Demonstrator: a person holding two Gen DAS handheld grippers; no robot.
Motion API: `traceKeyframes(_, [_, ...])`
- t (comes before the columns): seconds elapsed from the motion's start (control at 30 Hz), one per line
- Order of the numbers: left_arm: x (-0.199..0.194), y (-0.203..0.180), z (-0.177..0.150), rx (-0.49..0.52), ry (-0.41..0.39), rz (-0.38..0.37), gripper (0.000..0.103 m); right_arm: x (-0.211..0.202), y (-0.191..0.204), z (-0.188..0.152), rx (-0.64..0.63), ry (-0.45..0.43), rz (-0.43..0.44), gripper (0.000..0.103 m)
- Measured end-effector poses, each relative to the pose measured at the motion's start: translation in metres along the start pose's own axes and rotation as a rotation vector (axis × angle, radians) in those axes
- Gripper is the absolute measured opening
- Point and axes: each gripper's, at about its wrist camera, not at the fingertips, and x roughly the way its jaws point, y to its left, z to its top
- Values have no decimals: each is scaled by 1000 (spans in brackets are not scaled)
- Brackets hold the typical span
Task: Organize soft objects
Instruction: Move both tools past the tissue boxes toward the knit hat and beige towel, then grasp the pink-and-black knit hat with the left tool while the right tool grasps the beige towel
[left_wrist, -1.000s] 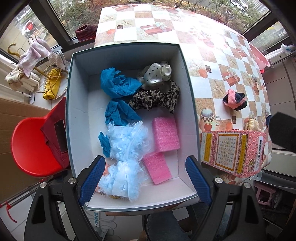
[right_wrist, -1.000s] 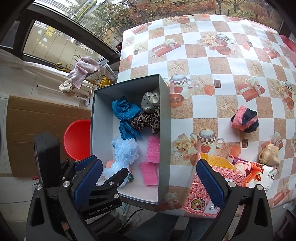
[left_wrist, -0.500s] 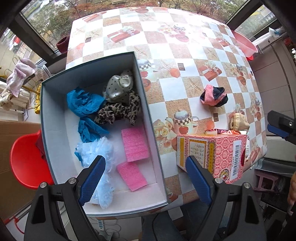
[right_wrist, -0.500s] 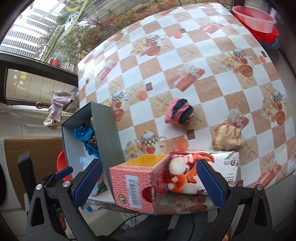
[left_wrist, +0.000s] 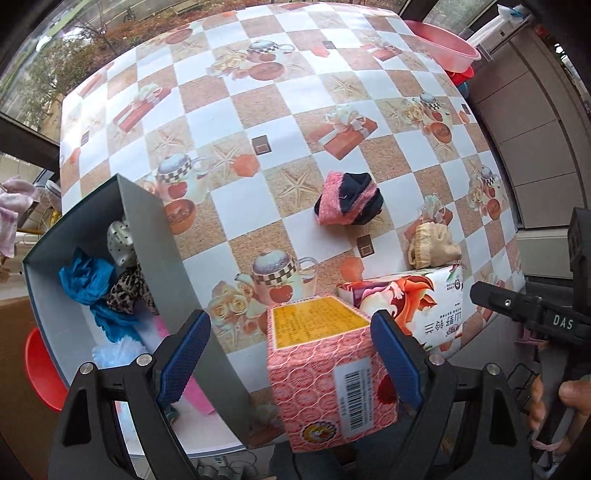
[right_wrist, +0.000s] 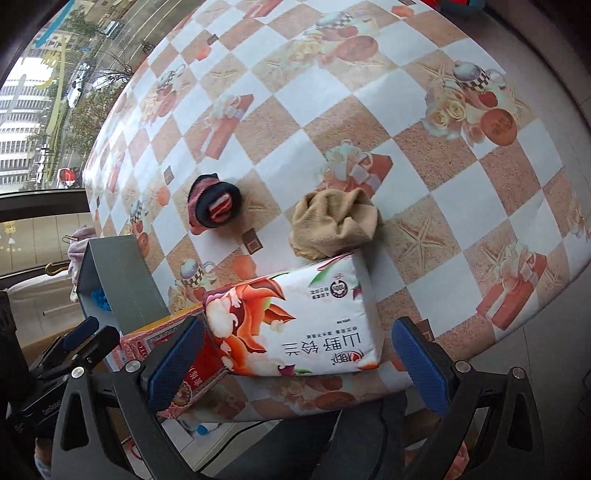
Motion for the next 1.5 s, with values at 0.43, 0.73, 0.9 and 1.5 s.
traceKeyframes(0.43, [30, -39, 49, -3, 74, 27, 91, 34, -25, 40, -18, 80, -45, 102])
traceKeyframes(0.73, [63, -51, 91, -94, 152, 18, 91, 71, -10, 68, -157, 142, -158, 102])
traceKeyframes(0.9, [97, -50, 109, -156, 211, 43, 91, 93, -5, 73, -204, 170, -202, 102])
traceKeyframes(1.5, [159, -61, 114, -151, 346, 97, 61, 90, -6, 79, -301, 117, -194, 71])
